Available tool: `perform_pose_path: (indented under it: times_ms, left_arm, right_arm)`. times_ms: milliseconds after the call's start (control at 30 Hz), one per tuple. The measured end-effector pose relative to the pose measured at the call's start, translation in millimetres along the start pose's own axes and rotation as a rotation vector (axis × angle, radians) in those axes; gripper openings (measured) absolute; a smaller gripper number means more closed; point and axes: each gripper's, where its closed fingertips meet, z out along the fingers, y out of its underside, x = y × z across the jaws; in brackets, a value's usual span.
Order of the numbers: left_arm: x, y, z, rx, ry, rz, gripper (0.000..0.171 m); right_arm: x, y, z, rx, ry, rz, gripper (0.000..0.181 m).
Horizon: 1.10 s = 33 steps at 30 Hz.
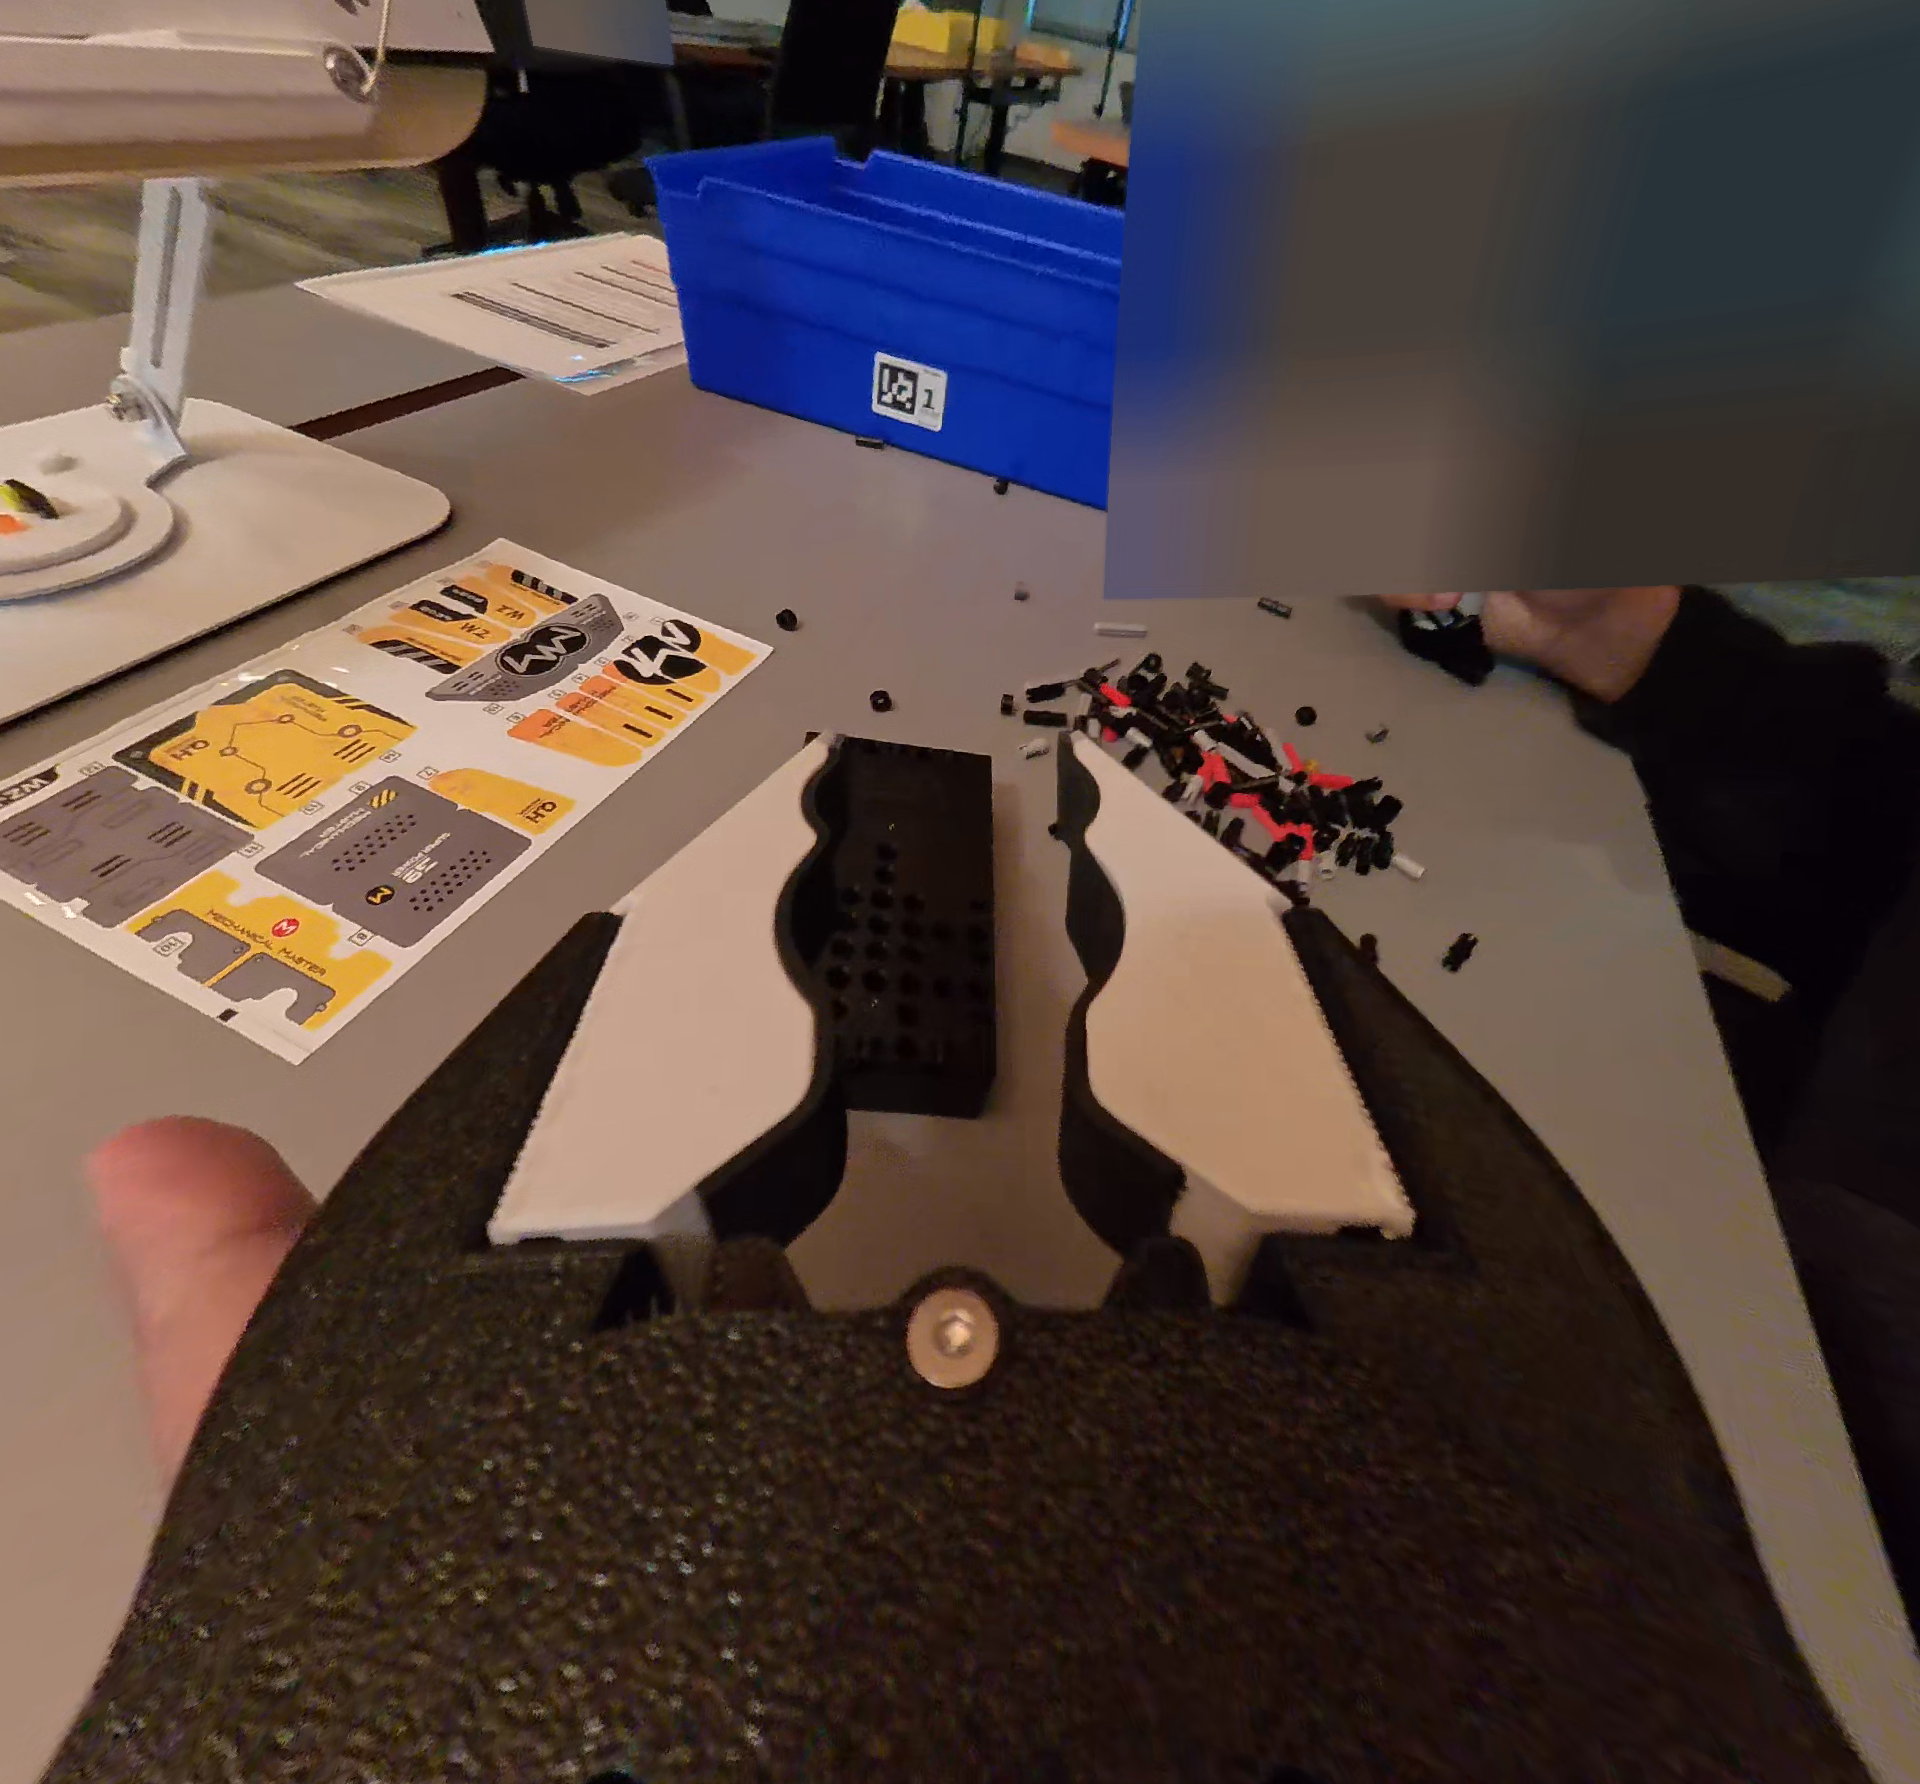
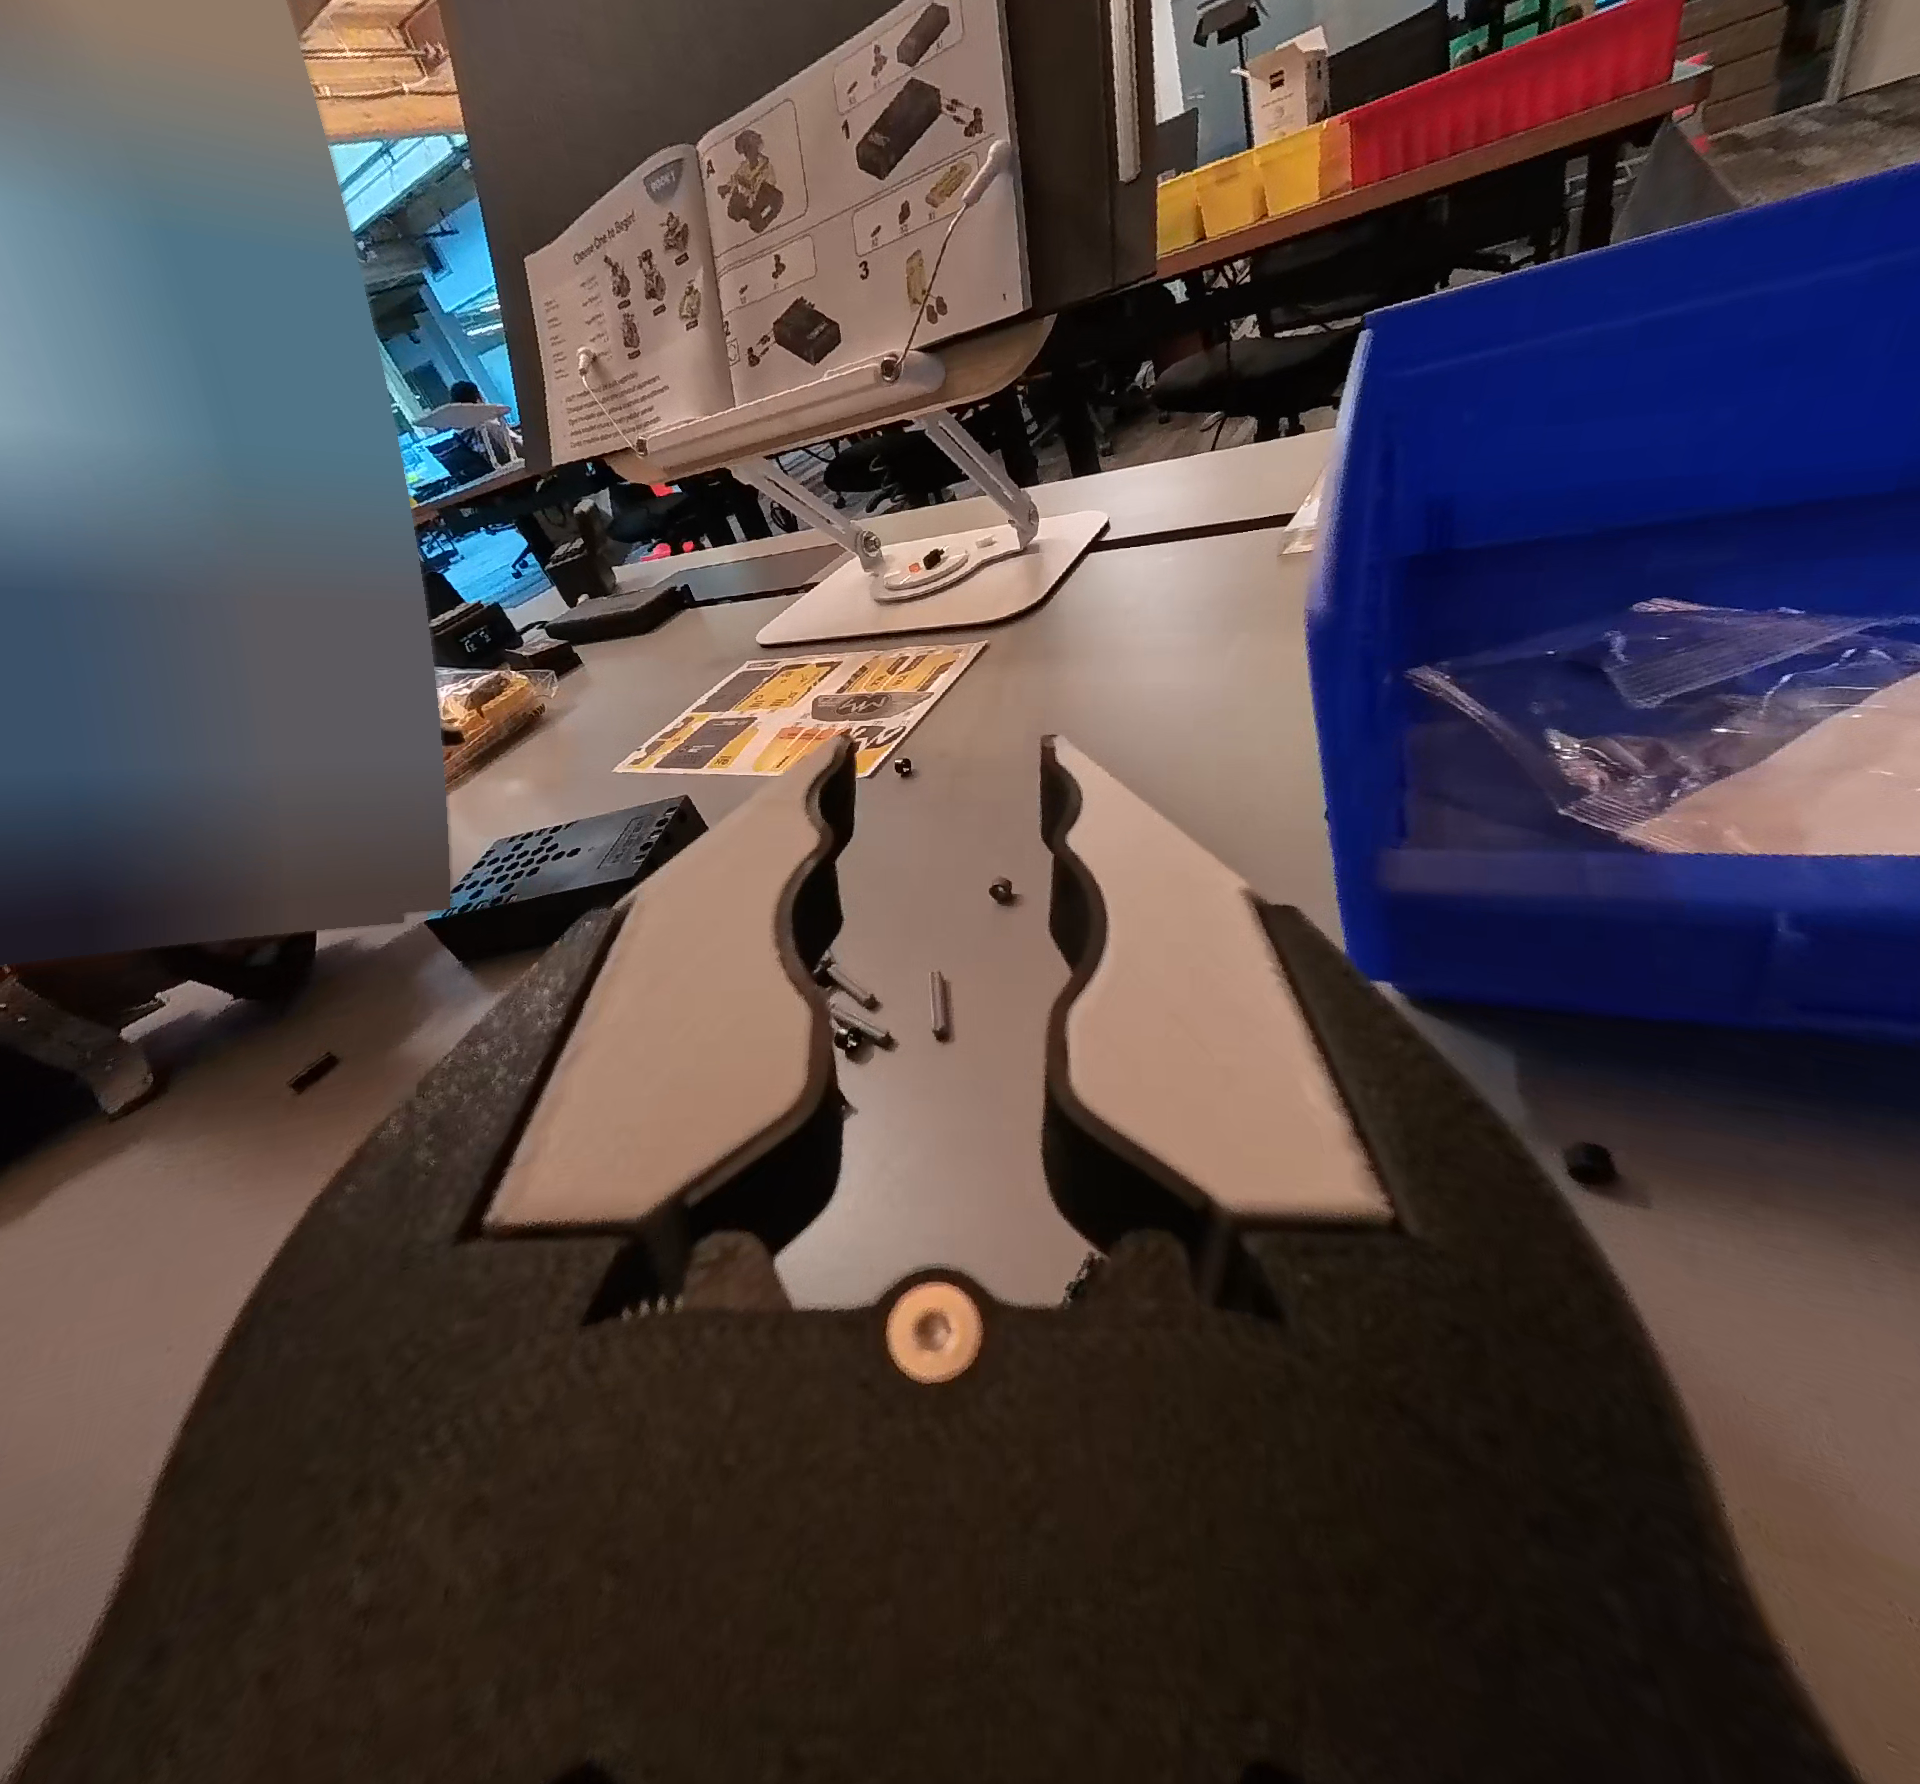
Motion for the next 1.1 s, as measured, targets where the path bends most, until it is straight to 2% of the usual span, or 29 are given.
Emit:
perform_pose_path:
  times_ms: [267,400,633,900,967,1100]
  left_arm:
    - [1,8,7,-0.061,-0.134,0.167,0.039]
    - [4,9,8,-0.068,-0.151,0.215,0.039]
    - [1,-11,-5,0.062,-0.152,0.179,0.039]
    - [-3,-17,-9,0.118,-0.139,0.122,0.039]
    - [-7,-22,-12,0.154,-0.151,0.107,0.039]
    - [-4,-32,-17,0.227,-0.103,0.046,0.039]
  right_arm:
    - [-2,0,-1,0.012,-0.01,0.026,0.036]
    - [-3,-1,-2,0.018,-0.008,0.017,0.036]
    - [-8,0,-3,0.02,-0.033,0.035,0.036]
    - [-12,-2,-7,0.03,-0.067,0.053,0.036]
    - [-13,-5,-18,0.011,-0.092,0.016,0.036]
    - [-1,-32,-81,-0.032,0.115,-0.158,0.036]
